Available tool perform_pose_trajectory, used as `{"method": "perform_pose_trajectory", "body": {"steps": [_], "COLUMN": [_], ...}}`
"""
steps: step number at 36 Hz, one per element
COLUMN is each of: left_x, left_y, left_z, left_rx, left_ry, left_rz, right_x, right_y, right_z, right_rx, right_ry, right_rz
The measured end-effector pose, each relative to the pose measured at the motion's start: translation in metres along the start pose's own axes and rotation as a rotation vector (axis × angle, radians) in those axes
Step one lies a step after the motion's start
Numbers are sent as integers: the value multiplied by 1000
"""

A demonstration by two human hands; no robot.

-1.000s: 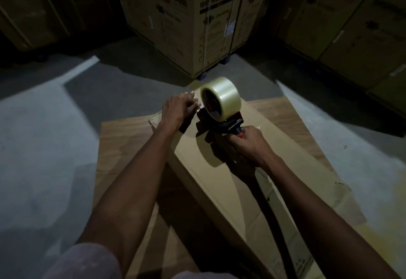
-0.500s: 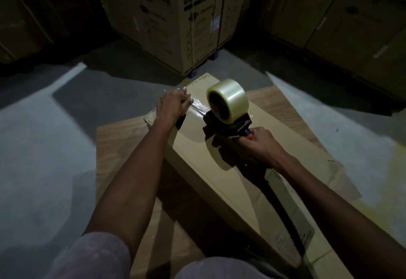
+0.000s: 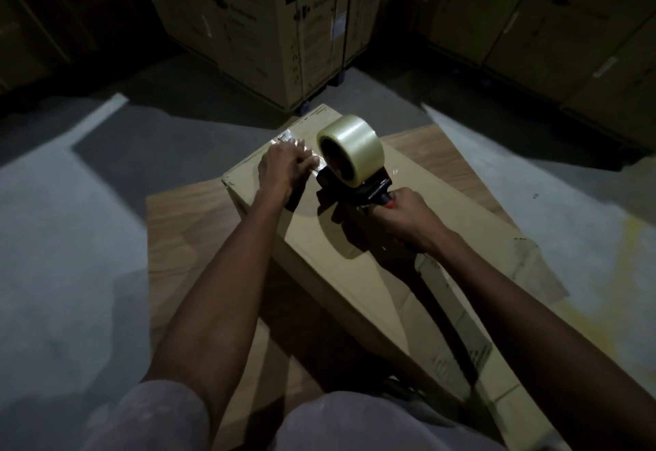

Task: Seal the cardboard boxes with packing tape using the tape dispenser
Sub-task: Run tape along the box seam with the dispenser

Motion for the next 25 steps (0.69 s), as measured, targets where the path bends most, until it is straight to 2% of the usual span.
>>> {"method": "perform_pose_trajectory", "body": {"steps": [5, 10, 15, 25], "left_x": [-1, -3, -8, -14], "left_y": [-2, -5, -6, -23], "left_z": [3, 4, 6, 7], "left_rx": [36, 34, 70, 165], "left_ry": [-11, -26, -53, -27], "left_rz": [47, 21, -5, -15], "right_x": [-3, -17, -38, -30], "right_y": [1, -3, -15, -26], "right_z": [3, 11, 14, 10], "right_rx": [-8, -64, -12, -39], "right_ry": [6, 0, -6, -71], "right_rz": [4, -18, -65, -83]}}
Point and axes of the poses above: each hand's wrist, its own x-axis towards the middle knuckle, its own z-axis out of the back of the hand, y = z × x, the point moved 1 cm from there along x, towards the middle knuckle, and after that the axes turned 3 degrees about y, right-handed, at the moved point
